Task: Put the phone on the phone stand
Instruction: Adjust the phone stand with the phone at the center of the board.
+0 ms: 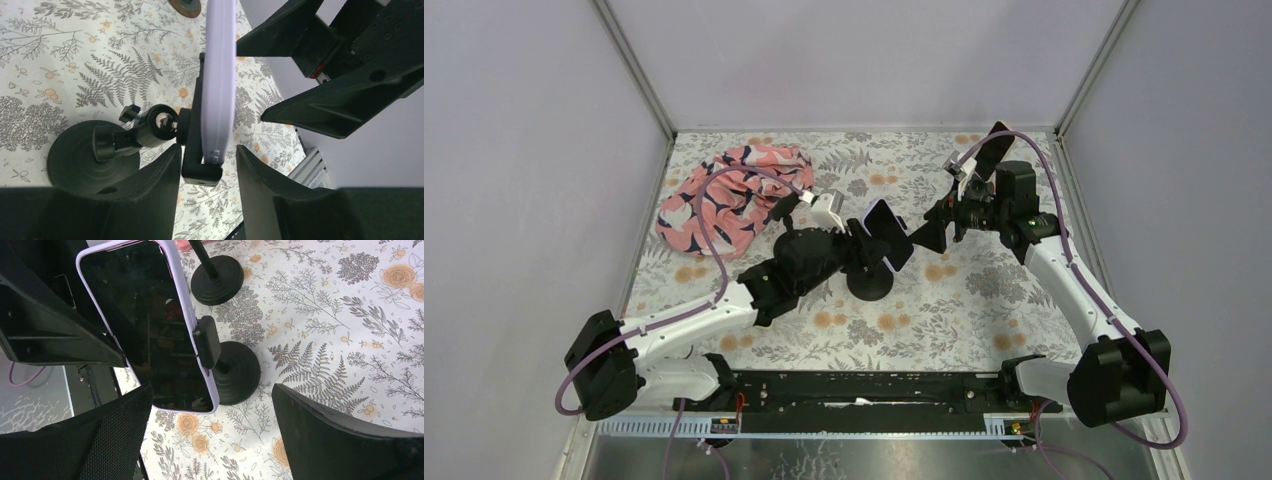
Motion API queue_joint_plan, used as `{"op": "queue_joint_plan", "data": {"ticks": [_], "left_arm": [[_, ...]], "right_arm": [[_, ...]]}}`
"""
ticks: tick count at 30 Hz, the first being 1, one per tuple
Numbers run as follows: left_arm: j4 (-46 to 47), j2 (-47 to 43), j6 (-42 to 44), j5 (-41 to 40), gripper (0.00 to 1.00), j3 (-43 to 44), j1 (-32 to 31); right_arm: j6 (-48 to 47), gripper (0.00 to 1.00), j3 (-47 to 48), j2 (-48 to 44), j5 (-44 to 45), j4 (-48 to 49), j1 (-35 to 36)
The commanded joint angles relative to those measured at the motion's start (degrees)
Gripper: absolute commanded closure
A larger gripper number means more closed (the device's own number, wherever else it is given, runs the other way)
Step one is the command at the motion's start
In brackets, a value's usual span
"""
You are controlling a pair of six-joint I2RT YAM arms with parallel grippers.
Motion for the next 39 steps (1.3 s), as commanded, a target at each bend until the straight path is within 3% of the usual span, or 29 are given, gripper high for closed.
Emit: {"op": "queue_joint_plan", "data": {"ticks": [1, 10, 19, 26, 39], "left_arm": [[0.56, 0.16, 1.68, -0.57, 0.51, 2.06, -0.39], [-1.56, 1.56, 3.27, -0.22, 0.76, 3.36, -0.38], [-4.15, 0.82, 7.17, 1.57, 0.83, 3.90, 0.84], [-3.66, -1.45, 13.89, 20.55, 0.83, 0.97, 9.27], [-6.25, 2.15, 24.79, 47.35, 0.87, 5.24, 22.46]], "right_arm": [[0.18, 0.03, -0.21, -1.02, -2.13, 1.66, -0.52], [0.71, 0.03, -0.13, -0.50, -2.66, 2.02, -0.52], [1.21, 0.03, 0.34, 0.35, -2.74, 2.11, -0.59], [0.43, 0.02, 0.65, -0.69, -4.25, 1.77, -1.61], [0.05, 0.02, 0.97, 0.74, -13.15, 1.03, -1.46]]}}
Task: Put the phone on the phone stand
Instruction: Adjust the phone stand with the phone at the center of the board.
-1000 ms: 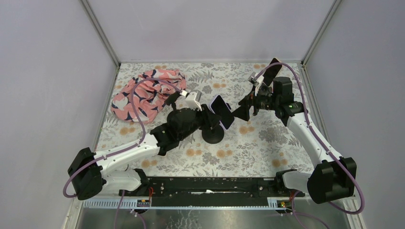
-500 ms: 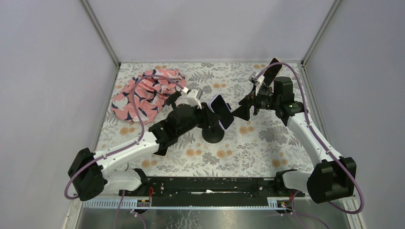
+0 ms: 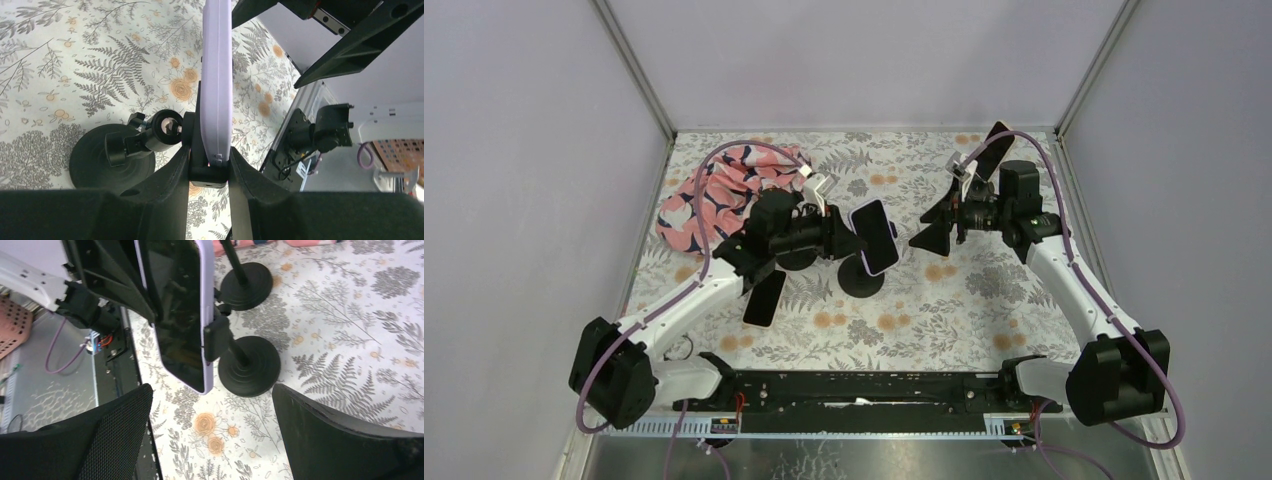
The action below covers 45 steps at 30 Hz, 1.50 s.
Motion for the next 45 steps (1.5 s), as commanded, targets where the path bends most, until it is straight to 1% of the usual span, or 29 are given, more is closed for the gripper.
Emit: {"op": "queue_joint_plan", "data": {"ticks": [1, 6, 13, 19, 23, 27, 33, 35, 39, 42, 45], "left_arm": [[-1.33, 2.51, 7.84, 10.32, 0.87, 2.86, 2.71], [-2.76, 4.36, 9.55, 12.77, 0.87, 4.13, 3.47], [-1.60, 4.74, 8.70, 13.97, 0.87, 4.13, 4.49], [-0.88, 4.99, 8.15, 15.25, 0.87, 4.13, 5.11], [-0.19, 4.93, 7.53, 15.74, 0.86, 3.67, 5.37], [1.44, 4.97, 6.48, 16.36, 0.86, 3.09, 5.48], [2.40, 5.09, 5.63, 16.68, 0.84, 3.21, 5.57], [2.24, 5.10, 5.08, 16.52, 0.80, 3.42, 5.57], [2.18, 5.09, 4.11, 15.94, 0.73, 3.76, 5.65], [2.52, 4.88, 3.19, 15.53, 0.67, 3.78, 5.65], [2.86, 3.94, 2.09, 14.71, 0.62, 3.87, 5.70]], "right_arm": [[0.15, 0.02, 1.32, 0.95, -6.21, 0.31, 0.44], [0.22, 0.02, 1.72, 1.64, -3.04, -0.32, 4.80], [3.78, 0.05, 2.88, 6.32, 0.09, 1.94, 7.36], [5.78, 0.06, 4.34, 8.30, -1.35, 6.16, 9.69], [7.13, 0.16, 4.74, 10.41, -3.23, 7.70, 10.97], [8.25, 0.23, 4.40, 11.35, -3.98, 8.86, 11.01], [8.82, 0.39, 5.09, 13.16, -6.93, 9.73, 11.07], [10.52, 0.48, 5.33, 13.55, -7.76, 10.10, 11.07], [10.91, 0.65, 5.38, 13.85, -8.54, 10.58, 11.07], [11.10, 0.77, 5.14, 13.88, -9.01, 11.04, 11.05], [11.06, 0.80, 4.83, 13.52, -9.05, 11.25, 10.68]]}}
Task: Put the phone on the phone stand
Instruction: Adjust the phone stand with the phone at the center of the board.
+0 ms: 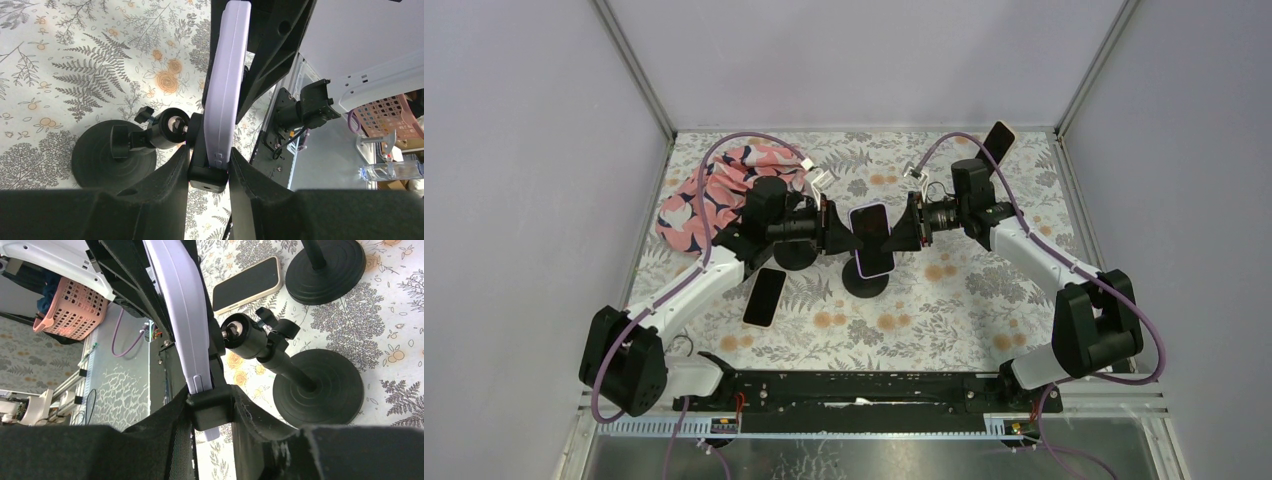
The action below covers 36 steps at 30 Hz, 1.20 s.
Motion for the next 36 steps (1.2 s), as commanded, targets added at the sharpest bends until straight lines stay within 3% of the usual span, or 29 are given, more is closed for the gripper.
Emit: {"op": "queue_joint_plan", "data": {"ticks": [1, 10, 25, 36], "left_arm": [[3.36, -1.40, -2.81, -1.94, 0.60, 0.79, -0.22], [0.96, -7.17, -2.42, -5.88, 0.38, 0.67, -0.05], [-2.54, -15.02, -1.60, -9.96, 0.36, -0.35, 0.09], [-5.10, -18.71, -1.66, -11.45, 0.36, -1.29, 0.13]], "right_arm": [[1.37, 0.81, 1.98, -0.67, -1.50, 3.87, 0.10], [3.67, 0.83, -0.58, -2.79, -2.72, 9.08, -4.58], [-0.36, 0.85, -1.86, -3.01, -0.18, 12.68, -13.22], [3.70, 0.85, 8.32, 8.78, 0.79, 20.78, -20.11]]}}
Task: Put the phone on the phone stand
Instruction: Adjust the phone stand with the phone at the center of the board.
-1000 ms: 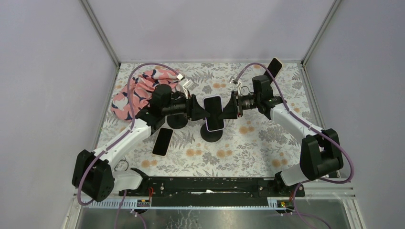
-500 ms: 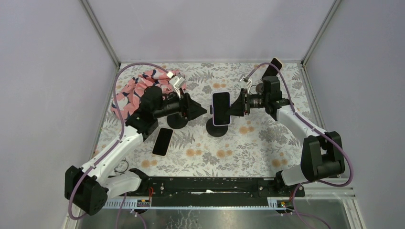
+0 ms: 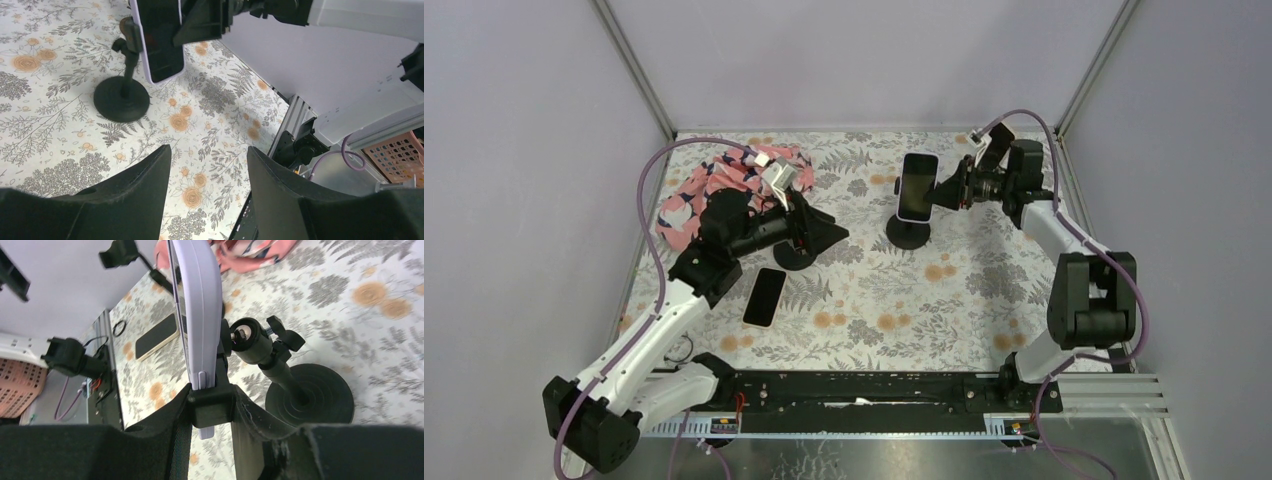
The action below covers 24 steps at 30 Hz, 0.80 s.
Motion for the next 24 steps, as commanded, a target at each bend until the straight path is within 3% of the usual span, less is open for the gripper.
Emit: {"op": "queue_joint_plan", "data": {"ticks": [1, 13, 19, 24], "left_arm": [[-1.60, -1.55, 0.58, -1.20, 0.36, -1.04, 0.13], [-2.83, -2.57, 1.02, -1.72, 0.35, -1.50, 0.13], [-2.32, -2.57, 0.53, -1.59, 0.35, -1.59, 0.13], [-2.54, -3.13, 0.41, -1.72, 0.35, -1.41, 0.17]], "right_arm": [[1.10, 0.85, 7.63, 4.87, 0.69, 9.24, -1.18], [5.20, 0.82, 15.93, 14.31, 0.42, 12.16, -5.30], [7.06, 0.56, 15.91, 14.33, -0.12, 13.08, -5.38], [8.94, 0.44, 15.61, 14.17, -0.69, 14.65, -5.55]]}}
